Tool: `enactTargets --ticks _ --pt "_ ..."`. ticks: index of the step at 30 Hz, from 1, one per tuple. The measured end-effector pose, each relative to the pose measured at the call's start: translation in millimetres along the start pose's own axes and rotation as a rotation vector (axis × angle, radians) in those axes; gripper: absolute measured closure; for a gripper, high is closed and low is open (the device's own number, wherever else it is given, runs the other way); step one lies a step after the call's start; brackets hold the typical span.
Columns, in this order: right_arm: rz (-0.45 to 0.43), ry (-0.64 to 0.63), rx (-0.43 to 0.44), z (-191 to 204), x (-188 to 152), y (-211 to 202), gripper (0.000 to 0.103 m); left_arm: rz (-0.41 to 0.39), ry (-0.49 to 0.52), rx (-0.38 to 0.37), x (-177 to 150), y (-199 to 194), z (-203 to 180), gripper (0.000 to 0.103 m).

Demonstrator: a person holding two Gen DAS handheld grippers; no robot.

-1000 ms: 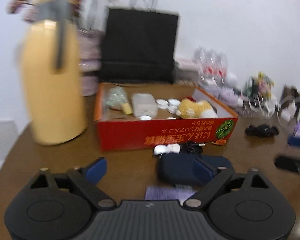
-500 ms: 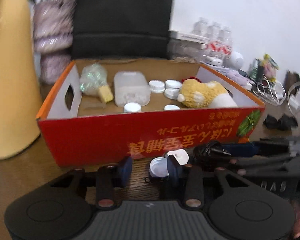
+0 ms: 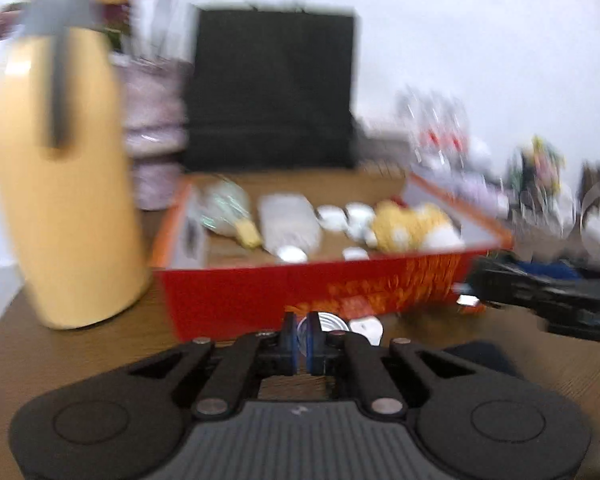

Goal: Organize objects
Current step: 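Grasp the black USB cable with the right gripper while the left gripper grasps a white cap, then carry the cable and cap toward the cardboard box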

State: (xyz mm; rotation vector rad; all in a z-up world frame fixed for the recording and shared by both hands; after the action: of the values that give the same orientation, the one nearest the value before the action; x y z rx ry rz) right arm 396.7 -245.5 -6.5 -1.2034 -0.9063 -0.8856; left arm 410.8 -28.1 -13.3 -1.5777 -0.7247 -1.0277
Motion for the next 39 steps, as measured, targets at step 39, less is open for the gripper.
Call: enactTargets --ticks 39 --pt "-0.106 -0.034 0.032 10 -19 -163 0.053 -0.076 -0.107 -0.047 -25 -156 4 0.100"
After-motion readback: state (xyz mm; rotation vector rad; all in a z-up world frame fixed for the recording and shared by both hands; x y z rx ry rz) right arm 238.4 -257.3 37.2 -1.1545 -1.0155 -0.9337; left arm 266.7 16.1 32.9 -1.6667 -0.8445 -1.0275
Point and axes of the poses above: each gripper's, at about its wrist camera, not at the fingertips, and y roughly the way its jaws point, z to its left, x to its top, the point moved 3 cm from there along y, roughly the way its jaws point, and after that the axes turned 4 degrees about -z, right-handed, at the moved point
